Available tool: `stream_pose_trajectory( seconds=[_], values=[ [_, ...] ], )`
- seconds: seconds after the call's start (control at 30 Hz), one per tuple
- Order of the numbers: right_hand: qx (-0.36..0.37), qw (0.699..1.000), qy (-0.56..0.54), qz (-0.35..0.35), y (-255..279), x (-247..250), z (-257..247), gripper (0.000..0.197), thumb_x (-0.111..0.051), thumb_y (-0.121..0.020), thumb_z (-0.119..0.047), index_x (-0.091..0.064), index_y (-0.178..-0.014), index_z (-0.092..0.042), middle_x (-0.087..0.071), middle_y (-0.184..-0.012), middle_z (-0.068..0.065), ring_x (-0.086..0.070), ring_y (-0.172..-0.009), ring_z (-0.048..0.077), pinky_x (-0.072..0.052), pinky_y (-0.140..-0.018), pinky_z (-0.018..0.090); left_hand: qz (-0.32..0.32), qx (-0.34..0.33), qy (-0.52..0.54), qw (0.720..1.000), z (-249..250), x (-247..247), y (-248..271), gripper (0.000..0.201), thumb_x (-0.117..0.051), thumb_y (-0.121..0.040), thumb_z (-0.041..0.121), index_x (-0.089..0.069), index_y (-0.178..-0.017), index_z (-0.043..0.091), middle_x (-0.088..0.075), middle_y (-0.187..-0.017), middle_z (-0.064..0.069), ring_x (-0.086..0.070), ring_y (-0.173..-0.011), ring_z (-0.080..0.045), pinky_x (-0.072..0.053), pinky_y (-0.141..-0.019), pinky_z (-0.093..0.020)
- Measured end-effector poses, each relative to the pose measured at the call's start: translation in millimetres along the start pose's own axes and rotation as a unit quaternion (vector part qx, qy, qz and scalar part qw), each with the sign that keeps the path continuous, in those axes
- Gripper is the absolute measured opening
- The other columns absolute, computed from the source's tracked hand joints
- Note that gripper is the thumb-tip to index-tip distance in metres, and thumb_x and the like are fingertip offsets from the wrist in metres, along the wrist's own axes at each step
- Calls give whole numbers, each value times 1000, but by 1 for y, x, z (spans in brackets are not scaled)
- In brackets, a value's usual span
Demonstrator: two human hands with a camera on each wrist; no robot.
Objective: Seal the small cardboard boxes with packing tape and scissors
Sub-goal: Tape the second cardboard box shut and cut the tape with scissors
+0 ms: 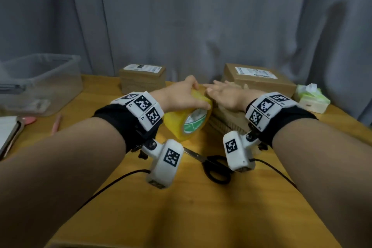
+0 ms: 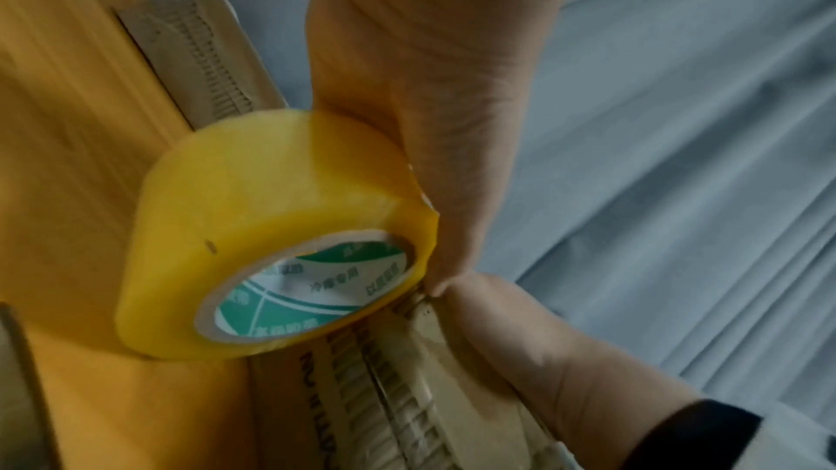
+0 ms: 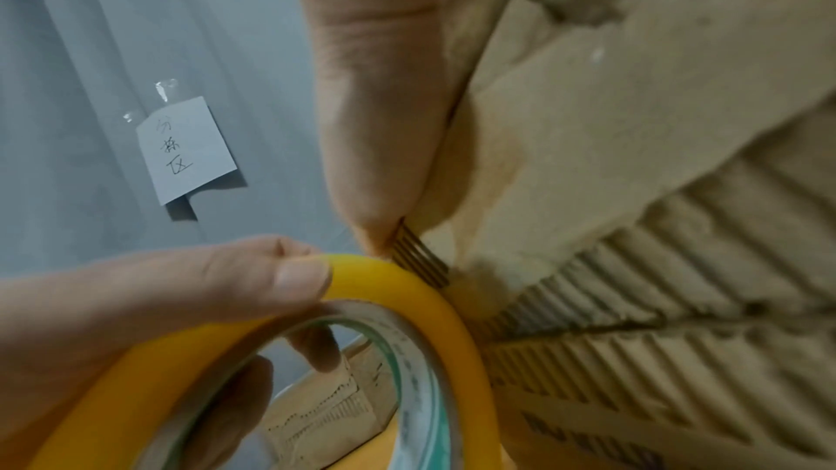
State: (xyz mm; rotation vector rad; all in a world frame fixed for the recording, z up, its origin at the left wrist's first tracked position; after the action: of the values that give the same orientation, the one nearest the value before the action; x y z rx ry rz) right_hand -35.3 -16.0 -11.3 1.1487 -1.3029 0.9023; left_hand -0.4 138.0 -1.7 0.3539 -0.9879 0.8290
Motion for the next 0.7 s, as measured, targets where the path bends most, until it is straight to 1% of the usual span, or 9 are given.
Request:
stream_pose_trajectory(
  seconds=[0.07,0.17,0.23,0.27,0.37,0.43,0.57,0.63,0.7],
  values=[
    [-2,1000,5,5,0,0,-1,53,-6,-99,-57,-13,-150,-44,-3,-161,-8,-1,-148,25,1,-111,64,35,-29,6,999,-3,6,5,56,-75,-74,40,-44,-114,17,-53,-85,3,-51,-77,-17,-36,-55,-25],
    [-1,1000,7,11,1,1,-2,54,-7,-99,-56,-13,-150,-42,-4,-162,-5,-2,-148,27,-1,-110,65,90,-65,-16,994,-3,17,14,44,-74,-75,40,-55,-109,20,-58,-88,2,-50,-68,-11,-35,-58,-26],
    [2,1000,9,11,1,0,-2,54,-8,-99,-55,-12,-151,-41,-4,-162,-4,-2,-148,27,-2,-111,64,55,-58,-84,993,-2,16,18,39,-72,-78,40,-61,-110,20,-54,-80,5,-48,-67,-10,-33,-62,-24],
    [3,1000,11,10,1,0,-2,54,-9,-99,-56,-12,-151,-41,-4,-162,-4,-2,-148,26,-1,-111,64,26,-49,-119,991,-2,13,19,38,-71,-80,39,-62,-112,21,-53,-80,6,-48,-71,-12,-34,-65,-23],
    [-9,1000,20,18,0,-1,-3,55,-15,-99,-58,-16,-150,-41,-7,-161,-3,-5,-148,27,-3,-112,63,-24,-45,-194,980,3,11,17,41,-66,-83,42,-62,-120,24,-47,-98,3,-46,-85,-14,-36,-73,-24],
    [-22,999,31,34,-2,0,-8,55,-22,-99,-57,-20,-150,-37,-11,-161,1,-12,-147,30,-10,-112,63,-35,-55,-220,973,6,10,12,43,-61,-86,45,-60,-125,26,-41,-103,-1,-45,-86,-15,-37,-76,-25],
    [-75,992,89,37,-10,-3,-18,63,-32,-98,-54,-17,-152,-27,-14,-159,15,-26,-140,39,-30,-109,55,-45,-61,-213,974,2,-1,7,51,-61,-85,48,-56,-129,23,-56,-117,-5,-55,-97,-20,-46,-85,-30],
    [-114,988,92,41,-14,-5,-19,61,-30,-99,-47,-13,-153,-23,-19,-156,18,-30,-137,41,-35,-106,52,-23,-66,-193,979,-1,-5,7,55,-67,-81,46,-51,-127,20,-58,-108,-3,-56,-92,-20,-46,-76,-31],
    [-129,986,97,50,-14,-6,-21,59,-29,-100,-42,-15,-153,-19,-27,-151,19,-34,-133,42,-36,-103,51,-4,-68,-162,984,-3,-3,9,51,-71,-79,40,-48,-119,18,-53,-82,6,-52,-70,-13,-39,-58,-29]
  ],
)
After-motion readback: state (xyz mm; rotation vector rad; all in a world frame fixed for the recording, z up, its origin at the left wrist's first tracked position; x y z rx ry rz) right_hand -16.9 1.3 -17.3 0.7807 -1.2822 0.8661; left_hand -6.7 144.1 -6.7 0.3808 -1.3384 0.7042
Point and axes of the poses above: each hand's wrist, its own y-axis away from the middle knuckle, its own x-axis out of the back of the hand, z = x × y, the point moved 3 cm from there along -y, towards the middle knuckle
